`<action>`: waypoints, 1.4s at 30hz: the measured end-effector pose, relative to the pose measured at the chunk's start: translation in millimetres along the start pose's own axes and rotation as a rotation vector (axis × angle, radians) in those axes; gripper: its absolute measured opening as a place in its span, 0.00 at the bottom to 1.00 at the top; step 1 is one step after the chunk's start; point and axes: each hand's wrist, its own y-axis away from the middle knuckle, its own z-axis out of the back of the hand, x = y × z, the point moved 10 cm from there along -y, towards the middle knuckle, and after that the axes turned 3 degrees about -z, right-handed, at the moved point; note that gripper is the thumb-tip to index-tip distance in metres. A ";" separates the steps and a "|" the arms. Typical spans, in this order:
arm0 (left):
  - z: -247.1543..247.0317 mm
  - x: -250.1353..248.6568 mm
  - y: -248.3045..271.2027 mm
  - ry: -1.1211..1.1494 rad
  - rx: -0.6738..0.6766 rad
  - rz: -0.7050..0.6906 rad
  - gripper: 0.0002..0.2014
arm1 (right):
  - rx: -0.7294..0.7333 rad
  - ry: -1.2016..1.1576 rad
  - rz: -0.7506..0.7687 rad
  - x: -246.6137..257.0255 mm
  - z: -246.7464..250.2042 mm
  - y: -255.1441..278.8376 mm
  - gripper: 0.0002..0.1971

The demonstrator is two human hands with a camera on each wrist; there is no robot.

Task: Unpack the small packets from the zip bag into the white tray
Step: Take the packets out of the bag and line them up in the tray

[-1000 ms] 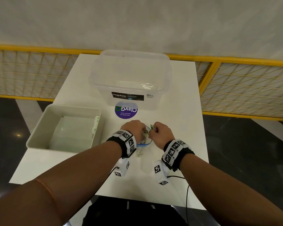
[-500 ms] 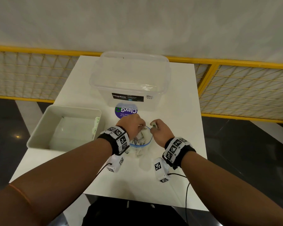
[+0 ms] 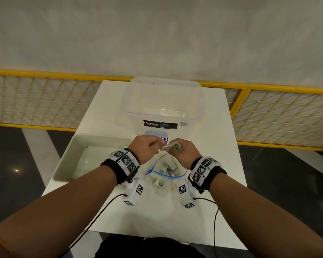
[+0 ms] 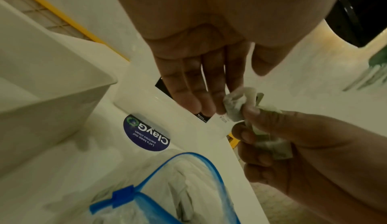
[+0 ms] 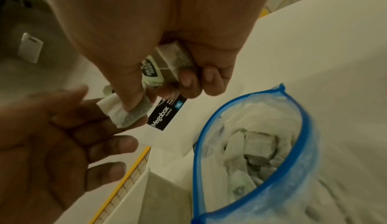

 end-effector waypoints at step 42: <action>28.1 164.5 -0.1 -0.963 0.825 0.093 0.13 | -0.024 -0.104 -0.255 20.3 -125.0 -24.6 0.03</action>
